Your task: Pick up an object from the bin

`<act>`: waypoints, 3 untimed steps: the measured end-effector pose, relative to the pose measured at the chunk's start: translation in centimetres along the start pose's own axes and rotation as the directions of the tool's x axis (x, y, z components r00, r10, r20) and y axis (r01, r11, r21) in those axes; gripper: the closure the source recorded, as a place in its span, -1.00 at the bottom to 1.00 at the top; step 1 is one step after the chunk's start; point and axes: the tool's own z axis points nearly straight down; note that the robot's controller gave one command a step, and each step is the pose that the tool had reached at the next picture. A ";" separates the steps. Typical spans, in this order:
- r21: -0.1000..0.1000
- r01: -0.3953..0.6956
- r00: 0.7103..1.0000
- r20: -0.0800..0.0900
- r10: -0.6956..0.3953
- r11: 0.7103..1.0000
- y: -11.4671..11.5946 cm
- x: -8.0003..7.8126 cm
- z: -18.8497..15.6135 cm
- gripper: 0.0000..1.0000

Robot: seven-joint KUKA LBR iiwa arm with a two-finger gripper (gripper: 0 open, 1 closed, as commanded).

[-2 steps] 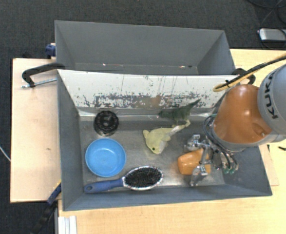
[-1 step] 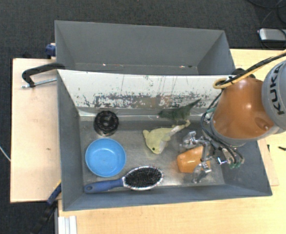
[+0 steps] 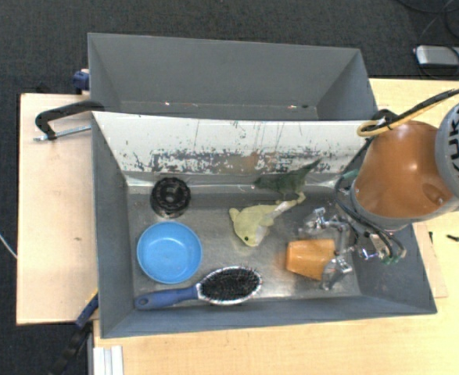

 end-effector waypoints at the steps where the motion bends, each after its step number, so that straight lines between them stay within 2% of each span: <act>1: -0.002 0.108 0.994 -0.002 -0.108 0.994 0.4 0.4 2.9 -1.00; 2: -0.002 0.107 0.994 -0.002 -0.107 0.994 0.4 0.3 2.9 -1.00; 3: -0.001 0.108 0.994 -0.001 -0.108 0.994 0.4 0.2 2.7 1.00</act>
Offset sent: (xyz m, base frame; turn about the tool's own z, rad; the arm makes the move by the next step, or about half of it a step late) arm -0.0063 0.0019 -0.0306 -0.1088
